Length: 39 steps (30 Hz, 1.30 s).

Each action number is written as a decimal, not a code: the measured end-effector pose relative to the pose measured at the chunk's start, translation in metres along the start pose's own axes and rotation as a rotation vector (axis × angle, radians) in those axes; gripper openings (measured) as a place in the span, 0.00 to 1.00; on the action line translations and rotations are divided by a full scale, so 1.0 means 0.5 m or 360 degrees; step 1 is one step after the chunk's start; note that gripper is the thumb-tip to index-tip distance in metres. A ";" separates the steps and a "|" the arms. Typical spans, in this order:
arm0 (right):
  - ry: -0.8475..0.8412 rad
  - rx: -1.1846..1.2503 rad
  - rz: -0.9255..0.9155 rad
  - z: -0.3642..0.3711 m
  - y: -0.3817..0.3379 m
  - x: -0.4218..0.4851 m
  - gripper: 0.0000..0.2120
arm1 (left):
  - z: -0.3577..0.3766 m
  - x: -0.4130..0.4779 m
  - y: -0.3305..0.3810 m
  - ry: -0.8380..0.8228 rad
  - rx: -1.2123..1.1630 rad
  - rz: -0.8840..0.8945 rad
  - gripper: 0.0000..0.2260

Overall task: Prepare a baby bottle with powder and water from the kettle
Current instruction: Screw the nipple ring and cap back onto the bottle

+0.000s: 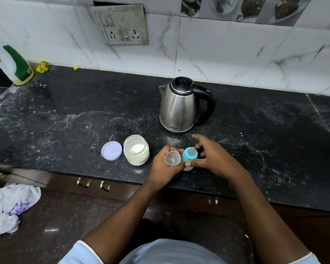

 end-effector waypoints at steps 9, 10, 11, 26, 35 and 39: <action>0.0601 0.0808 -0.0402 0.071 -0.006 -0.114 0.13 | 0.024 -0.074 0.047 0.0176 0.0141 0.0058 0.28; 0.0453 0.0794 -0.0498 0.088 -0.026 -0.125 0.16 | 0.036 -0.082 0.052 0.0104 0.0119 0.0051 0.30; 0.0309 0.0757 -0.0570 0.105 -0.043 -0.131 0.21 | 0.046 -0.088 0.056 0.0023 0.0111 0.0055 0.33; 0.0786 0.0231 0.0063 0.086 0.136 -0.044 0.29 | 0.022 -0.011 0.076 -0.0193 0.0674 0.0172 0.41; 0.0709 0.0101 0.0135 0.108 0.165 -0.012 0.30 | 0.030 0.041 0.098 -0.0523 0.0737 -0.0007 0.42; 0.0730 0.0086 0.0206 0.102 0.164 -0.020 0.33 | 0.031 0.050 0.091 -0.0594 0.0793 -0.0028 0.42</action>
Point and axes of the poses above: each hand's wrist, its own x-axis towards the middle knuckle, its own z-axis out of the palm, y = z × x, the point moved 3 cm from there along x, towards the middle knuckle, and after that the axes turned 15 degrees about -y, right-handed, at the moved point
